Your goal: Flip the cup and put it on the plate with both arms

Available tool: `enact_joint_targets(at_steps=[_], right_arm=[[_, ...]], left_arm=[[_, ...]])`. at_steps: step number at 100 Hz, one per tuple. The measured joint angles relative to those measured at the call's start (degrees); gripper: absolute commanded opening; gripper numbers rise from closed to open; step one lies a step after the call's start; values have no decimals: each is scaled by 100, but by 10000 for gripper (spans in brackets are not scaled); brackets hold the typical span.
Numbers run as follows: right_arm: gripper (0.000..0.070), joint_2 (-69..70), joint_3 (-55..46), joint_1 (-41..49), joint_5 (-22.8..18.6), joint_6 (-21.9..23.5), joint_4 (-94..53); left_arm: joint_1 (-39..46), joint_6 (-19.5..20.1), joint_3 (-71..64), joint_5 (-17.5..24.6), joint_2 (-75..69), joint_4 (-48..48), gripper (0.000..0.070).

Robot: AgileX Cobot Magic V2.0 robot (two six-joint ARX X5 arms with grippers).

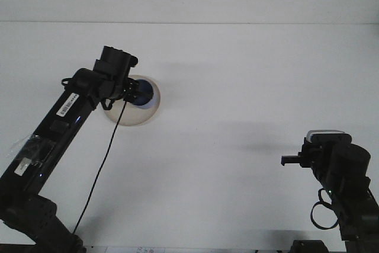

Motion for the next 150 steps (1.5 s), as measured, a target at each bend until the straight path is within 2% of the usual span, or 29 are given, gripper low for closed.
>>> enact_joint_targets(at_steps=[21,55,58,62,66,74,78,101,124,135,150], right_arm=[[0,0,0,0,0,24,2],[0,0,0,0,-2,42,2],[0,0,0,0,-2,42,2],[0,0,0,0,0,42,2],[0,0,0,0,0,42,2],[0,0,0,0,0,42,2],[0,0,0,0,0,42,2],[0,0,0,0,-2,42,2],[0,0,0,0,-2,42,17],[0,0,2,0,-2,42,42],[0,0,0,0,-2,42,42]], left_arm=[[555,-2,0,0,315,199,9],[715,-26,-2,2,1078,321,32],[730,-35,-2,7,1086,326,71],[748,-48,-2,7,1086,328,158],[763,-59,-2,4,1086,348,280],[774,-83,-2,4,1086,372,581],[774,-87,-2,4,1086,372,698],[852,-195,46,9,896,341,700],[879,-457,-48,11,-348,455,700],[796,-487,-625,11,-1187,922,700],[645,-527,-2068,17,-2505,1755,700]])
